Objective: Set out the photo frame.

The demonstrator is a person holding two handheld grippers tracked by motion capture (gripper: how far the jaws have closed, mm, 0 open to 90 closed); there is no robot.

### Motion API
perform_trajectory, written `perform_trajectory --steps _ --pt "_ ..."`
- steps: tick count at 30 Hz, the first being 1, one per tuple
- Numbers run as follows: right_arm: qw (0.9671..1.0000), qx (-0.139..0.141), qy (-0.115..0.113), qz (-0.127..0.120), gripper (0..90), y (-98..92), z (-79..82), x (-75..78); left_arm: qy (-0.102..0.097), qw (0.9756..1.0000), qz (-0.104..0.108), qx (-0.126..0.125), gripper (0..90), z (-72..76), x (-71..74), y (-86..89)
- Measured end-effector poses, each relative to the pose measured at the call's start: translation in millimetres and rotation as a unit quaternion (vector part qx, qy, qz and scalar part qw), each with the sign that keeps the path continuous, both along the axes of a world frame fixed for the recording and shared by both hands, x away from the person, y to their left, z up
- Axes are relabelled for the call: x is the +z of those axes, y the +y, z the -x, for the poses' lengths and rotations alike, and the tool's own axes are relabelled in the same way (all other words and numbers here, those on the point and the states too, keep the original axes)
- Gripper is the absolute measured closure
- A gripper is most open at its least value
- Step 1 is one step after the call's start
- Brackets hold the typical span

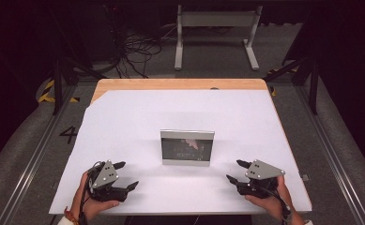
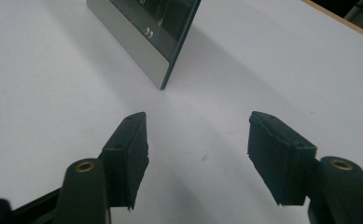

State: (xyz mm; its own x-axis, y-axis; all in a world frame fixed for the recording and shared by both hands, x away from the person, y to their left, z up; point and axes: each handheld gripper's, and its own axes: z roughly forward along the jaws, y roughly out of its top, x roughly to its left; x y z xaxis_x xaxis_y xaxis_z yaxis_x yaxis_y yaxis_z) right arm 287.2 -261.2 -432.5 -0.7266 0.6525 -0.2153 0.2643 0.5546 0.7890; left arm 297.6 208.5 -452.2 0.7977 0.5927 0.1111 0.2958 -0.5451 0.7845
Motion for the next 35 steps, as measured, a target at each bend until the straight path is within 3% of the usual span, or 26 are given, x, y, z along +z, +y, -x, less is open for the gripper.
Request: perform_trajectory --steps 3,21,35 --pt "1.0000 -0.003 -0.004 0.000 32.6 0.3 -0.2 -0.4 0.001 1.0000 0.007 0.005 16.2 0.5 -0.4 0.2" --pt "0.9998 -0.018 -0.009 0.003 18.4 2.6 -2.9 -4.4 0.007 0.9999 -0.011 -0.002 12.7 -0.7 -5.0 -8.2" --pt "0.9996 -0.025 -0.015 -0.006 18.1 2.0 -2.4 -6.6 0.016 0.9997 -0.019 -0.003 12.0 -4.5 -8.2 -12.5"
